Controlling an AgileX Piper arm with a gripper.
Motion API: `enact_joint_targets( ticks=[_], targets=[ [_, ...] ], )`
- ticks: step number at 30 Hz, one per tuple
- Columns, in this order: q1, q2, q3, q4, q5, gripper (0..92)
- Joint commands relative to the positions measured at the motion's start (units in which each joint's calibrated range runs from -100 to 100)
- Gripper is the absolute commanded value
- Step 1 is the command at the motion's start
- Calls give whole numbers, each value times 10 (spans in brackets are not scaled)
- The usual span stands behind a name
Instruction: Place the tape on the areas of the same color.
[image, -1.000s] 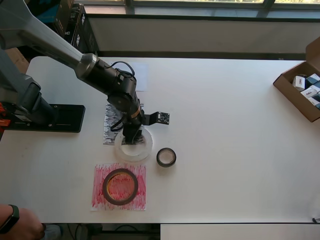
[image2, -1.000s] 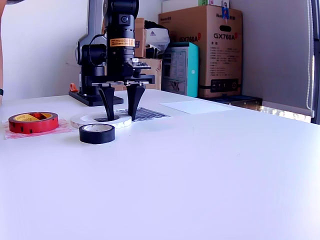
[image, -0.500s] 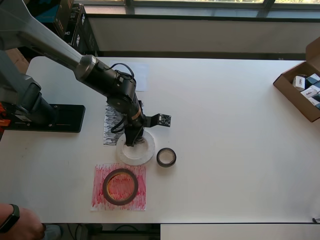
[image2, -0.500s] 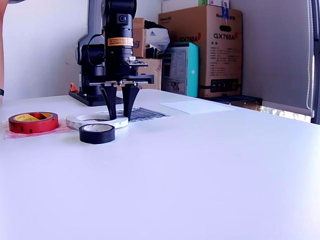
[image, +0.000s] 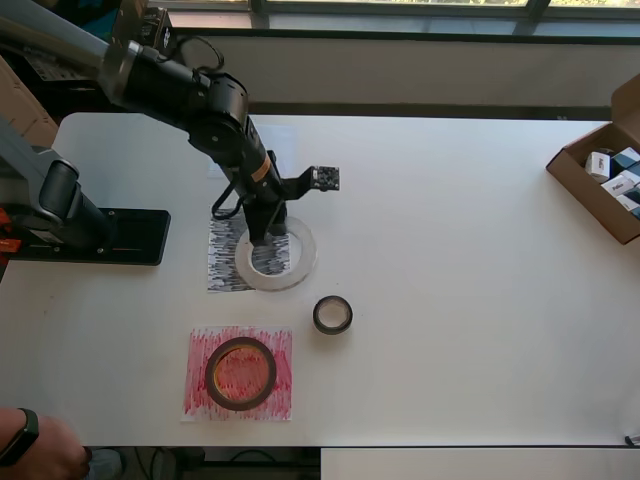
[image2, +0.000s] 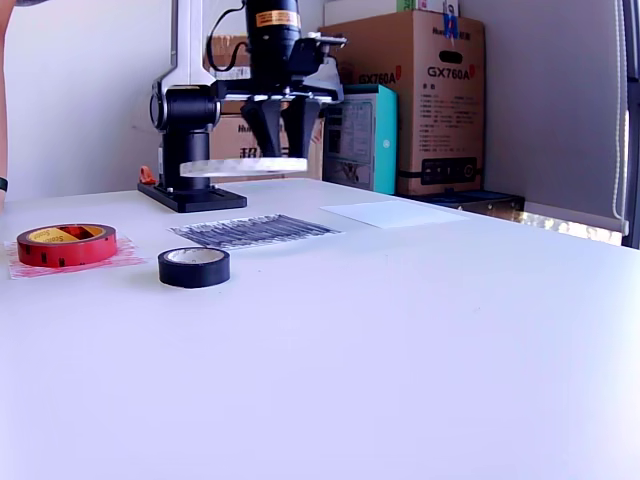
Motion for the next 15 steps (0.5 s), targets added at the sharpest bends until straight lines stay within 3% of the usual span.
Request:
enact_joint_targets(
  ticks=[1, 15],
  targets=[
    [120, -41, -3, -5, 19, 0],
    [326, 10, -71, -7, 135, 0]
  ],
)
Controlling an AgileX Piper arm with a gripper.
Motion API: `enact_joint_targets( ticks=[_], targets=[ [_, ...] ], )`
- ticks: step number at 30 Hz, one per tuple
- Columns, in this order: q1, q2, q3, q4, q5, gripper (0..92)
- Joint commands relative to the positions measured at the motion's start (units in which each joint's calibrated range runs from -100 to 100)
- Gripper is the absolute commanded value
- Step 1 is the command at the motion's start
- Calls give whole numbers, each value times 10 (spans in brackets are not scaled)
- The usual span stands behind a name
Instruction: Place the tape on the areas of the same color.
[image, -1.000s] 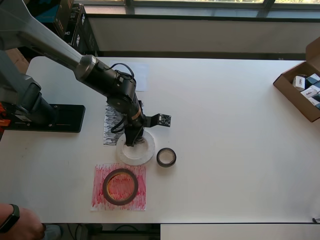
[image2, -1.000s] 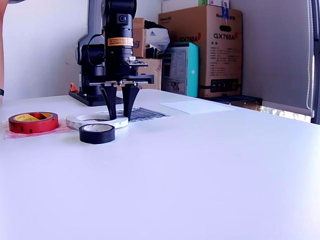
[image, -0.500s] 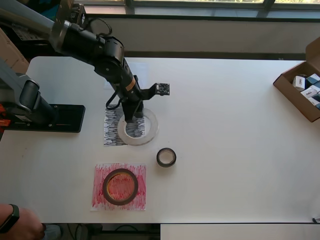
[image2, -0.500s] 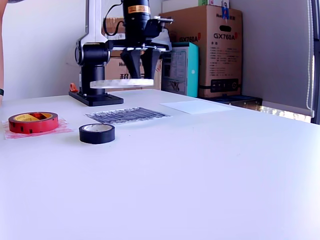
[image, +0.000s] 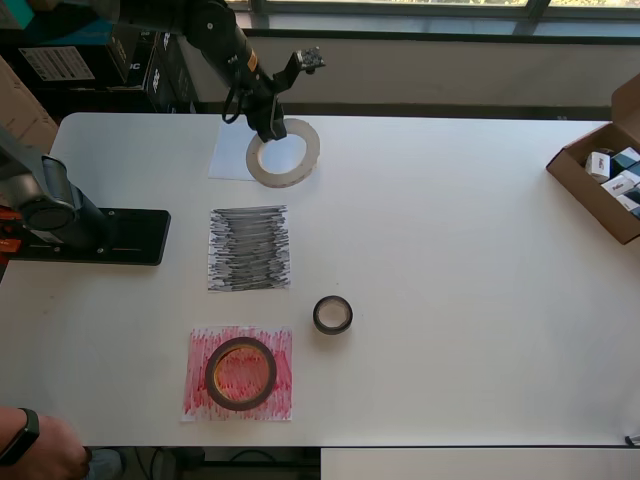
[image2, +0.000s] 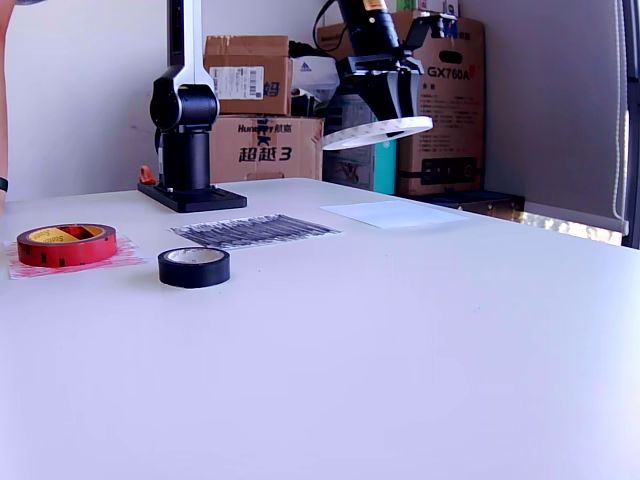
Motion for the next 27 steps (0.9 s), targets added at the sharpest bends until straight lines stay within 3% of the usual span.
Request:
enact_joint_targets(
  ticks=[1, 27],
  targets=[
    [111, 41, -25, -8, 39, 0],
    [134, 135, 1, -27, 56, 0]
  ],
)
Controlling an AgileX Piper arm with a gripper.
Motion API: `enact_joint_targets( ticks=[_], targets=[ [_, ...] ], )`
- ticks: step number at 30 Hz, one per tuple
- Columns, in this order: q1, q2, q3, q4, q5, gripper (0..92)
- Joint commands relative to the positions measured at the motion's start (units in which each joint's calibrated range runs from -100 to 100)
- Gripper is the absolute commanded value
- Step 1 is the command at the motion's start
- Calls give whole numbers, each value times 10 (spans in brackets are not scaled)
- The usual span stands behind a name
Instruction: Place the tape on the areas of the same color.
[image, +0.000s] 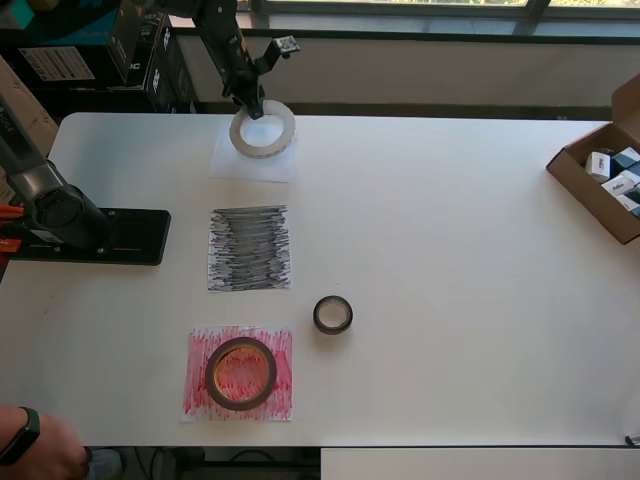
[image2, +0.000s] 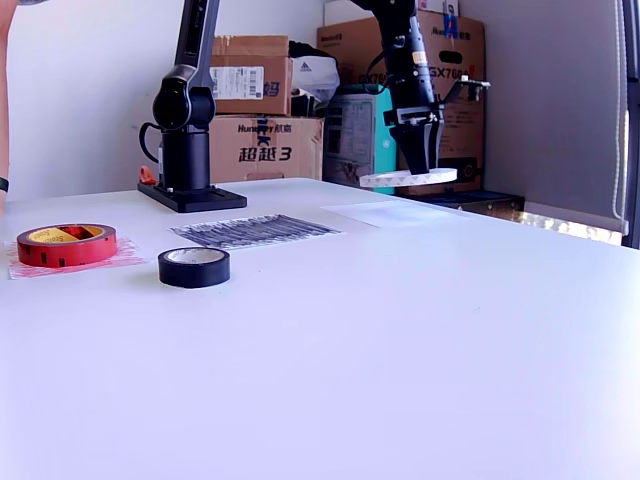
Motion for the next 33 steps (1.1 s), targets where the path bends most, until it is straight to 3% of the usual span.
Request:
enact_joint_targets(
  ticks=[1, 33],
  targets=[
    [-1, 2, 24, -19, -8, 0],
    [4, 35, 44, -46, -15, 0]
  ],
)
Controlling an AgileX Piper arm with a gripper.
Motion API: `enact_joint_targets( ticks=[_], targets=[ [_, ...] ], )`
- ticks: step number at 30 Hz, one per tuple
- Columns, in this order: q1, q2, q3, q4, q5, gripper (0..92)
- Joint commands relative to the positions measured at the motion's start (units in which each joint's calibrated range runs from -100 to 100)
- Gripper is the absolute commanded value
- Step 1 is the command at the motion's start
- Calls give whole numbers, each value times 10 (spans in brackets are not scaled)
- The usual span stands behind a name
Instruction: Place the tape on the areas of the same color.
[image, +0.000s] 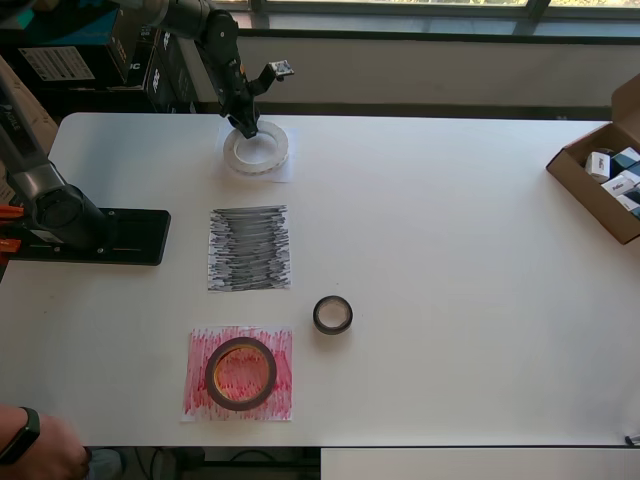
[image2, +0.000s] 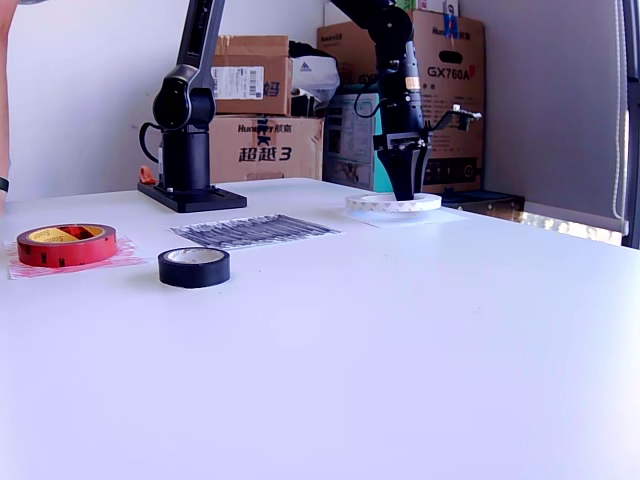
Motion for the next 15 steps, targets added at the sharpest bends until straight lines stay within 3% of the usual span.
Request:
enact_joint_targets(
  ticks=[1, 15],
  targets=[
    [4, 0, -2, -6, 3, 0],
    [19, 0, -2, -6, 3, 0]
  ],
)
